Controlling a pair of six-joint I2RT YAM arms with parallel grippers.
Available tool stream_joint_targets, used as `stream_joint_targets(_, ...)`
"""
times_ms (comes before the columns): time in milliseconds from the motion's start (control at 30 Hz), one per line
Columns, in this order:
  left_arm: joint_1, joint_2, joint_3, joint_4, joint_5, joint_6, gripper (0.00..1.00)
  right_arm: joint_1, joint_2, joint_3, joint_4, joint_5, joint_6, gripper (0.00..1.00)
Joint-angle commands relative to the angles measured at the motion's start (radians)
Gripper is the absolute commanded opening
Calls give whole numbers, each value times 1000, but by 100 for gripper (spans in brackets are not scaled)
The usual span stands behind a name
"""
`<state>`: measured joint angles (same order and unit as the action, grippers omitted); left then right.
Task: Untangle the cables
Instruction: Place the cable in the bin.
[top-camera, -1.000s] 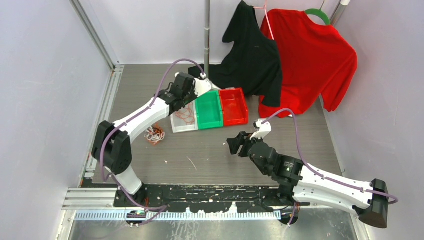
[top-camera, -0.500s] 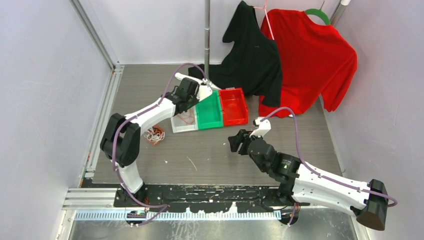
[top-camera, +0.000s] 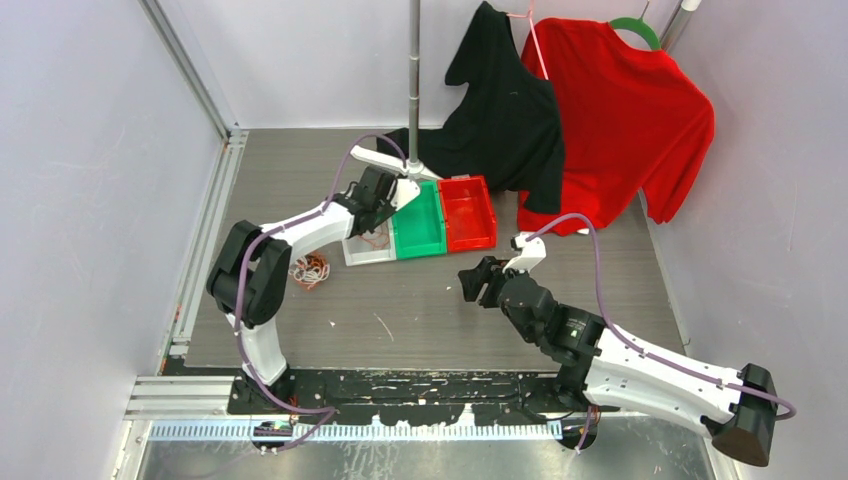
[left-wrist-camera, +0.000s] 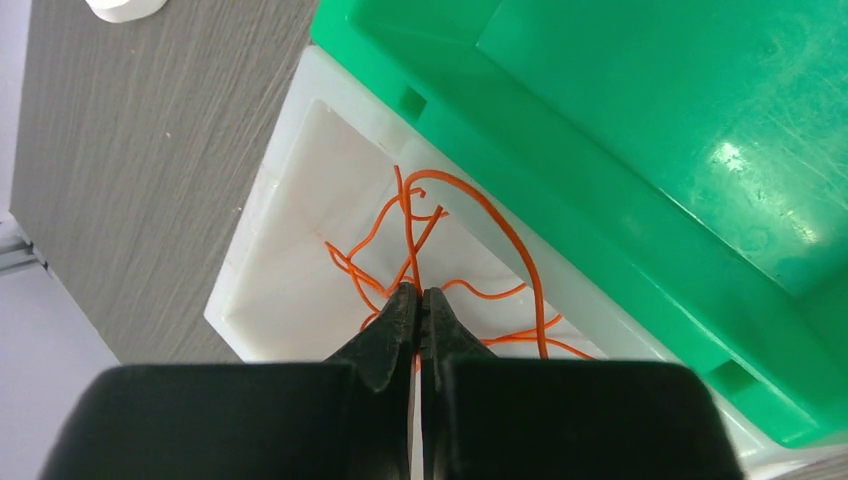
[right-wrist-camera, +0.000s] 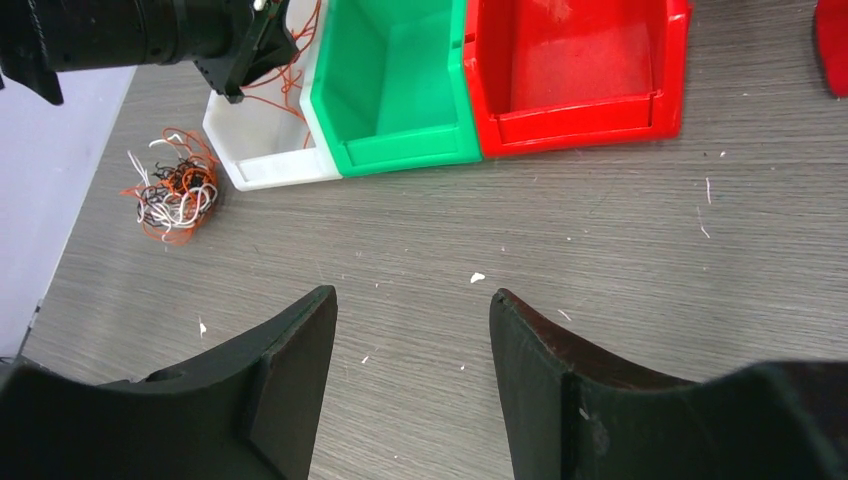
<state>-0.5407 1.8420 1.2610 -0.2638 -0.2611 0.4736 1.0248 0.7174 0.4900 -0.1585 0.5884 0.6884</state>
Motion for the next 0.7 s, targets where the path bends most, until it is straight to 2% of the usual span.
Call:
stream_joint_targets(0, 15, 14, -22, 103, 10, -44, 0, -6, -28, 20, 18, 11, 16, 63)
stream_joint_targets(233, 28, 20, -78, 182, -12, -62, 0, -8, -48, 21, -4, 16, 19, 62)
stream_joint_targets(667, 67, -20, -109, 204, -17, -136, 0, -8, -59, 24, -15, 16, 19, 62)
